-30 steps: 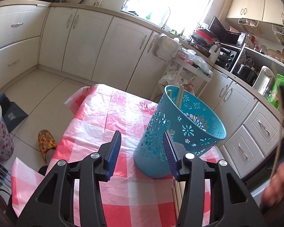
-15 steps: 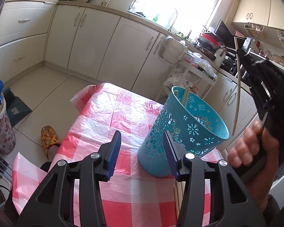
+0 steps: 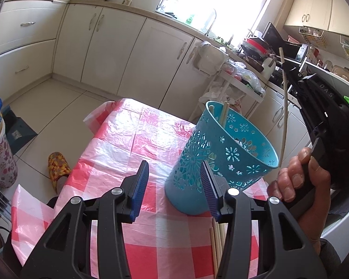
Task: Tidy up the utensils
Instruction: 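Lower the stick into the teal basket and open the right tool, then bring both tools back to the remaining sticks on the table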
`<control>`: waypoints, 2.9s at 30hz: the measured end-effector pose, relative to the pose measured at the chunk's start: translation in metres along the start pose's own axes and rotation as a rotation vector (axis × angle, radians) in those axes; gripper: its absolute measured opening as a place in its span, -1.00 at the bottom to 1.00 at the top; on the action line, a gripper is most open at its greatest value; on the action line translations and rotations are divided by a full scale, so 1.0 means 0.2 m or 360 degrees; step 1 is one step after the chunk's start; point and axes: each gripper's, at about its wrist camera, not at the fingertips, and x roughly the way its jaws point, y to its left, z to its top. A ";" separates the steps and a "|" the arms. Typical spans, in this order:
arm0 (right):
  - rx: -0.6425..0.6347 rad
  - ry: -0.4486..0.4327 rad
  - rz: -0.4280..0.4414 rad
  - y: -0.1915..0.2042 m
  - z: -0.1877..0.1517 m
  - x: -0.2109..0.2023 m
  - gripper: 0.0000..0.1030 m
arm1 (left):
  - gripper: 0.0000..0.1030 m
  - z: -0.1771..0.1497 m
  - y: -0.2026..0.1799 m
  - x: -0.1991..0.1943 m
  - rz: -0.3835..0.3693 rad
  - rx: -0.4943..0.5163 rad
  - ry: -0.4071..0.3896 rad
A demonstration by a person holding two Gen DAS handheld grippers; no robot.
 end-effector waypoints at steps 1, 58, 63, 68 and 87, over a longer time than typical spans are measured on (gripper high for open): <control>-0.0003 0.0021 -0.0004 0.00 -0.02 0.01 -0.88 | -0.16 0.00 0.00 0.00 -0.0001 0.0000 0.0002; -0.0174 0.1204 -0.0449 -0.13 -0.74 -0.49 -0.10 | 0.53 -0.19 -0.21 -0.25 0.0292 0.0310 0.0097; -0.0250 0.1332 -0.0483 -0.12 -0.82 -0.46 -0.10 | 0.57 -0.21 -0.20 -0.29 0.0299 0.0298 0.0109; -0.0284 0.1354 -0.0525 -0.13 -0.82 -0.51 -0.10 | 0.58 -0.24 -0.18 -0.31 0.0309 0.0294 0.0144; -0.0140 0.1287 -0.0535 -0.26 -0.75 -0.51 -0.17 | 0.58 -0.50 -0.33 0.03 0.0258 0.0432 0.0467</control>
